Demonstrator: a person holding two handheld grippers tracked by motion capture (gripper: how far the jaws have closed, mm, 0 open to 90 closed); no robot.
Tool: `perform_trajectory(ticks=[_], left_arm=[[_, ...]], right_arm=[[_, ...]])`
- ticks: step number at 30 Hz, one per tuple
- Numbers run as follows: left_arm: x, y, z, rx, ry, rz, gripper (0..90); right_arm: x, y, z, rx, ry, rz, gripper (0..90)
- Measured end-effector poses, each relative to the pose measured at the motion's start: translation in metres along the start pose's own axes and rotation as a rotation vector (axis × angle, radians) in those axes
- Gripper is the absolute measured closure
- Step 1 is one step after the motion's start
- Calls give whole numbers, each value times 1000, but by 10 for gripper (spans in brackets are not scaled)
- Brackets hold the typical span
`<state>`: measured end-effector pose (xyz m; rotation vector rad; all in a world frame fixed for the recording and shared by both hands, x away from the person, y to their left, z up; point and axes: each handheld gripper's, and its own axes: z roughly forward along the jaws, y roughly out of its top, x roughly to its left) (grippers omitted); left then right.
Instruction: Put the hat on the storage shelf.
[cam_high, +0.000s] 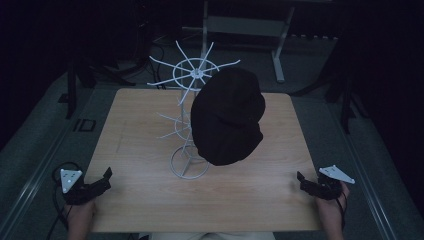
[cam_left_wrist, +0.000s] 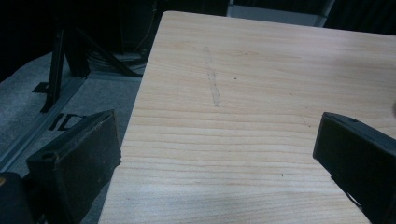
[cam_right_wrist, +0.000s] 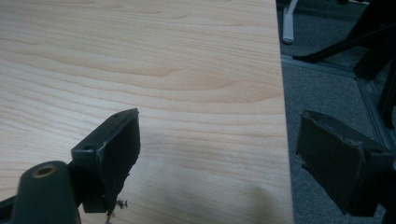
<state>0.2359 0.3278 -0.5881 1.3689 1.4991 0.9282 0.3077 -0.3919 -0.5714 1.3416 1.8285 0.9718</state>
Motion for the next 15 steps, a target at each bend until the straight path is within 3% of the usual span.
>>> perform_trajectory(ticks=[7,15], left_arm=[[0,0,0,-2,-1,0,14],[0,0,0,-3,0,-1,14]], right_arm=[[-5,-1,0,-6,-22,33,139],[-8,-2,0,-9,-52,35,140]])
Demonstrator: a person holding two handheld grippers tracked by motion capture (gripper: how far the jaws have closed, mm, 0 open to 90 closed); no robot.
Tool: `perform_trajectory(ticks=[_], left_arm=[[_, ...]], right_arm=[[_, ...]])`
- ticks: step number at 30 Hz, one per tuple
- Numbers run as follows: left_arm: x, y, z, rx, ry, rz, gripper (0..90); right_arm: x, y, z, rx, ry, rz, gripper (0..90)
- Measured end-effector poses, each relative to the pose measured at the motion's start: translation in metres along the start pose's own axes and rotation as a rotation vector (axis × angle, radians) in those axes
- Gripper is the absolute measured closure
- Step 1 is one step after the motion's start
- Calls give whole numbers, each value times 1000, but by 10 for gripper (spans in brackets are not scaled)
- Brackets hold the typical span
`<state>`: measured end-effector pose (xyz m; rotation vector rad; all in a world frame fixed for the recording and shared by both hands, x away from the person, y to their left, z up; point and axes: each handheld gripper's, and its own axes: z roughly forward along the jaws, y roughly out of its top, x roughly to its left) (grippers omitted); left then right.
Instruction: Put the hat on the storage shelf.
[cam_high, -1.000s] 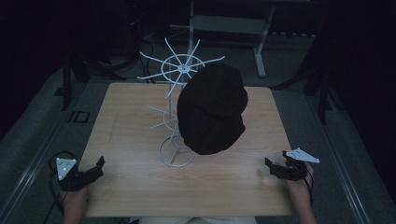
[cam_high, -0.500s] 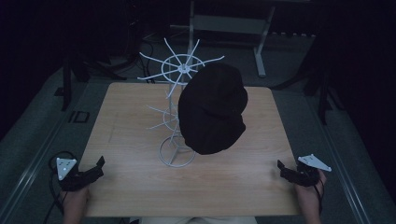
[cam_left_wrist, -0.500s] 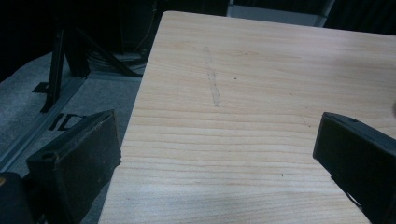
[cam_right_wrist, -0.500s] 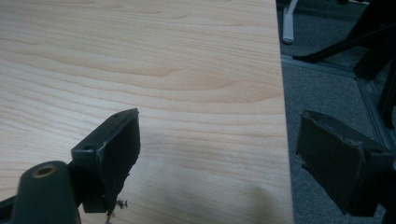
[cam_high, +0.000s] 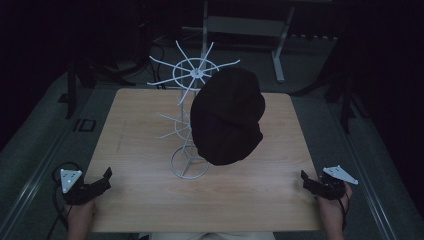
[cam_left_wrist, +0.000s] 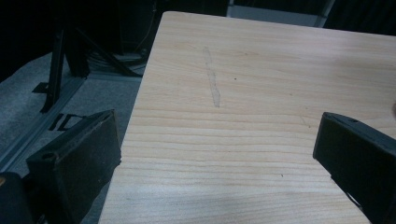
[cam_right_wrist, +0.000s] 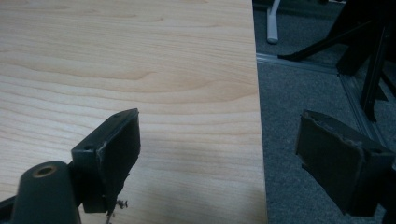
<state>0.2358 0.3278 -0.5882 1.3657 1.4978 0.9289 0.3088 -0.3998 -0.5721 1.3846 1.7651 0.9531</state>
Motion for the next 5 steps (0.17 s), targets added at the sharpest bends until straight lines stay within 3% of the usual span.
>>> perform_trajectory(ticks=[5], left_arm=[[0,0,0,0,-1,-1,14]], right_arm=[[-3,0,-1,-10,-12,11,140]])
